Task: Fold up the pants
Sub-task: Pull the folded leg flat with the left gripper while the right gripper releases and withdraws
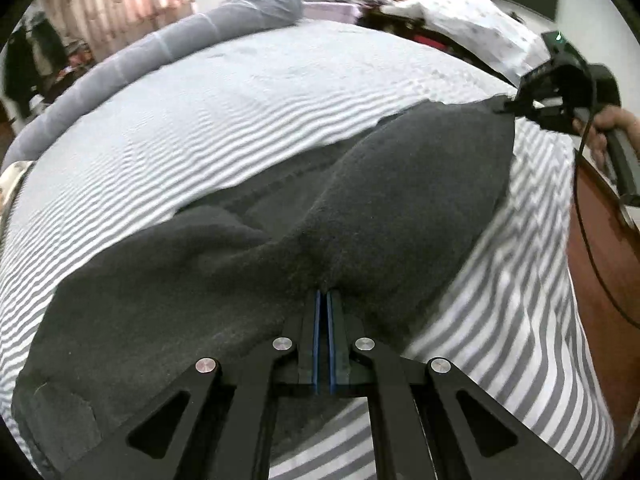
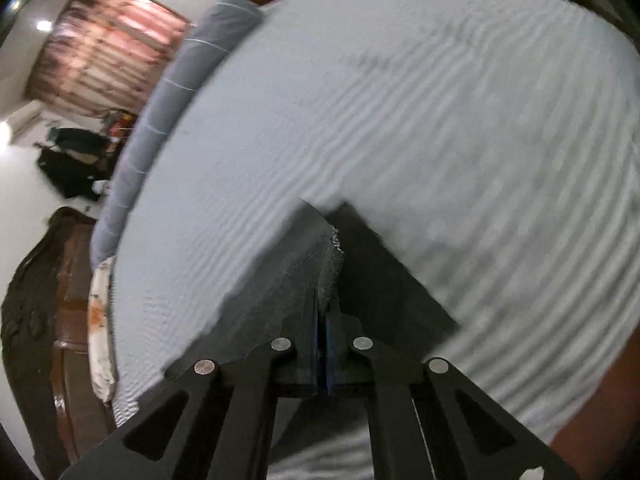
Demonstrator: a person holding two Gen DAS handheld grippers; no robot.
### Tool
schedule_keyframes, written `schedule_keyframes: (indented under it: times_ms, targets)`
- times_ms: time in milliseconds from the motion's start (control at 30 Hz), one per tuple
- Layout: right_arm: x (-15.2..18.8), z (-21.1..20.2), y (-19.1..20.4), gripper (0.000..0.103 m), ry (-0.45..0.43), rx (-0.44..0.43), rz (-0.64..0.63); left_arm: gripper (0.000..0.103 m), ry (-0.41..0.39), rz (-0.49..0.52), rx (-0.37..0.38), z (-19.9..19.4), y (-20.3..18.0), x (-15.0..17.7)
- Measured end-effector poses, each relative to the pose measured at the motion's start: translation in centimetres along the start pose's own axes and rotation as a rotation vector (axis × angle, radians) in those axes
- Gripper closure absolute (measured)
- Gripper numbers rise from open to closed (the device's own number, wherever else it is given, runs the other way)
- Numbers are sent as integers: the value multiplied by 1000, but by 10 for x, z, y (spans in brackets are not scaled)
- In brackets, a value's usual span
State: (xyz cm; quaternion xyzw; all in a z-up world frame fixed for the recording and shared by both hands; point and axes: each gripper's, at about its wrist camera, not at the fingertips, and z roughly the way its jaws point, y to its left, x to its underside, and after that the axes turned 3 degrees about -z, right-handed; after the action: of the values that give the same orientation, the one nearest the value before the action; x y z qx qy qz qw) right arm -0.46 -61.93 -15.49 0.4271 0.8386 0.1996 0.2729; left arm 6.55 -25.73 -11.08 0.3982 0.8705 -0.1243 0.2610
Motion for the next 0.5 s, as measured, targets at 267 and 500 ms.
schedule_keyframes:
  times_ms: [267,500]
  targets:
    - [26,16,-38,99,26,97,49,101,35,85,31,4,-16,11]
    - [23,25,-35,99,0,153,18,101,78,42,38,21,-15,19]
